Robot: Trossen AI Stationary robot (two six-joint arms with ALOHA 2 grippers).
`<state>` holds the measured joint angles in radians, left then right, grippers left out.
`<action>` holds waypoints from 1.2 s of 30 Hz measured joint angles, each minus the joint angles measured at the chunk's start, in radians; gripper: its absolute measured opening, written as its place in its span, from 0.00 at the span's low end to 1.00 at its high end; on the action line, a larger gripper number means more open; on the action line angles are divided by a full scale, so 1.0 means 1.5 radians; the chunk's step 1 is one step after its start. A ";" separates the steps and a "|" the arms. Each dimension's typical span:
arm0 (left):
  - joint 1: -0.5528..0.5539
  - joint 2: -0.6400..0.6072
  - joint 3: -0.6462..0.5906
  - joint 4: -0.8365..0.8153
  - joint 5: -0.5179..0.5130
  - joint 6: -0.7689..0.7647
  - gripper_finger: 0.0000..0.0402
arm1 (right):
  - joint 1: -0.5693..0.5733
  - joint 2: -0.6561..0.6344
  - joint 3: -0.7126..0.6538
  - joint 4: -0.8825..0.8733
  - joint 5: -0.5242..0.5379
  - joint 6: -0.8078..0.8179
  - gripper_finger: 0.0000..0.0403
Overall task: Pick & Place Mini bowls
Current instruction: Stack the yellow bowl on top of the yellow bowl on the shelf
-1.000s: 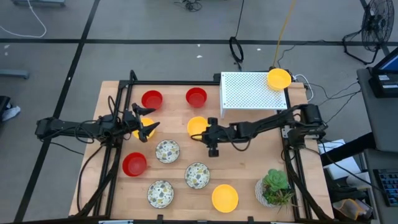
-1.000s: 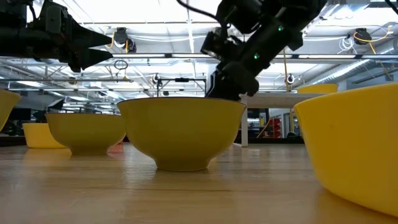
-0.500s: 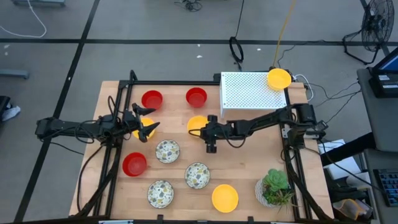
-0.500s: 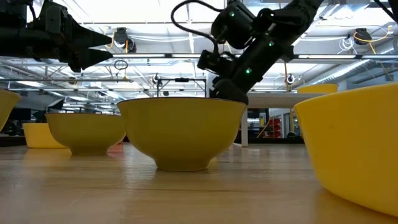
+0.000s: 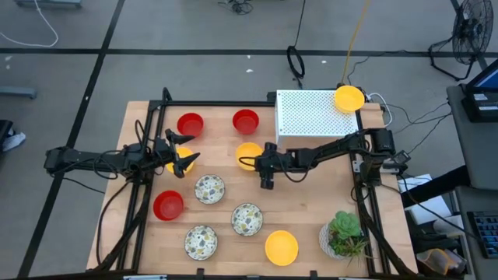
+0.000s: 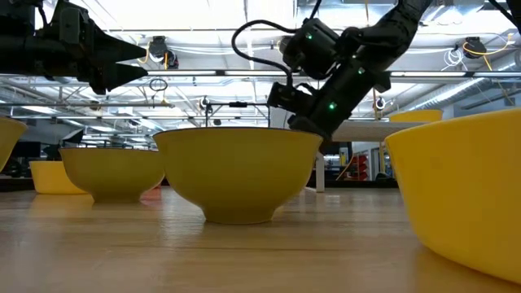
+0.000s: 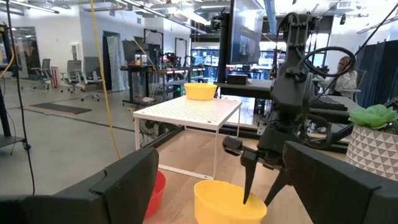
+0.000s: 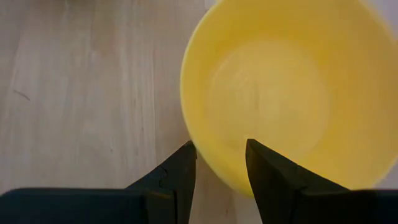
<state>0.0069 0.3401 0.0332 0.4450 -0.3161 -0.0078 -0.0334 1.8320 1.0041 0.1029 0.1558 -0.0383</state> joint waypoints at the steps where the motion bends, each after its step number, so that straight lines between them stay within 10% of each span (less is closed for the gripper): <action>1: 0.000 0.000 0.000 0.000 0.000 0.000 0.87 | 0.000 0.000 -0.003 0.000 0.000 0.000 0.32; 23: 0.000 0.000 0.000 0.000 0.000 0.000 0.87 | 0.023 -0.009 -0.031 0.081 0.034 -0.013 0.01; 36: 0.000 0.000 0.000 0.000 0.000 0.000 0.87 | 0.085 -0.262 -0.032 0.066 0.041 -0.069 0.00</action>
<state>0.0067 0.3397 0.0334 0.4446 -0.3161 -0.0082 0.0941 1.4391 0.9565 0.2025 0.2171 -0.1423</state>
